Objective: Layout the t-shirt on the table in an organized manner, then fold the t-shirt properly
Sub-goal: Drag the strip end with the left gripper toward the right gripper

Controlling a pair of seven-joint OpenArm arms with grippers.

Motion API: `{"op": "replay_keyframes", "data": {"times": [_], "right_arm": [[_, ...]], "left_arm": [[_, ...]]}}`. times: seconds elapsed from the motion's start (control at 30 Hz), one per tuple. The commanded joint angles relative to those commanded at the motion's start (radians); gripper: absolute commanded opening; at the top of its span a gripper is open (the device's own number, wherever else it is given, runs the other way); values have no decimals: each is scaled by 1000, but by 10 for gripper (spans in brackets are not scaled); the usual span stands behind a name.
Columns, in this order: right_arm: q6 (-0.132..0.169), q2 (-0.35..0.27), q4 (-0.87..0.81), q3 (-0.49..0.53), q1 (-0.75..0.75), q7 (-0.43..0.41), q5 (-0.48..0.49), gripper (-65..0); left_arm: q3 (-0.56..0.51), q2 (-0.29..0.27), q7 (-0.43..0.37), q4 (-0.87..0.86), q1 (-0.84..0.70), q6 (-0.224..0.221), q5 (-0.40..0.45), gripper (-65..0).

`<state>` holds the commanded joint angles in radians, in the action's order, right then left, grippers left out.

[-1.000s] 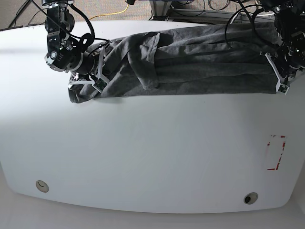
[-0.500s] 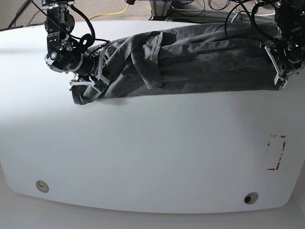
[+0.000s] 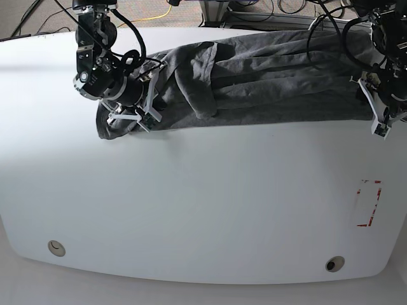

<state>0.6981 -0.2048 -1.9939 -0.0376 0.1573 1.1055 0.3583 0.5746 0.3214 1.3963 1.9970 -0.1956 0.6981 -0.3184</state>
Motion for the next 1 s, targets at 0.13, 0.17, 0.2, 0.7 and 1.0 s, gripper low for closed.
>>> {"op": "replay_keyframes", "data": {"times": [0.13,0.17,0.2,0.7,1.0], "right_arm": [[0,0,3,0,3,15,-3,-629],[0,0,5,0,3,15,-5,-629],[0,0,6,0,3,15,-6,-629],[0,-37,264,-3,0,-121,-8,-629],[0,-106,437,-9,-80,-195,-8,-629]], "left_arm": [[-2,-3,0,-17,-52,0,2,-265],[-2,-3,-2,-20,-66,0,2,-265],[-2,-3,-8,-20,-75,0,3,-265],[-153,-8,-188,-216,-160,0,130,-267],[-259,-6,-274,-480,44,0,180,-267]]}}
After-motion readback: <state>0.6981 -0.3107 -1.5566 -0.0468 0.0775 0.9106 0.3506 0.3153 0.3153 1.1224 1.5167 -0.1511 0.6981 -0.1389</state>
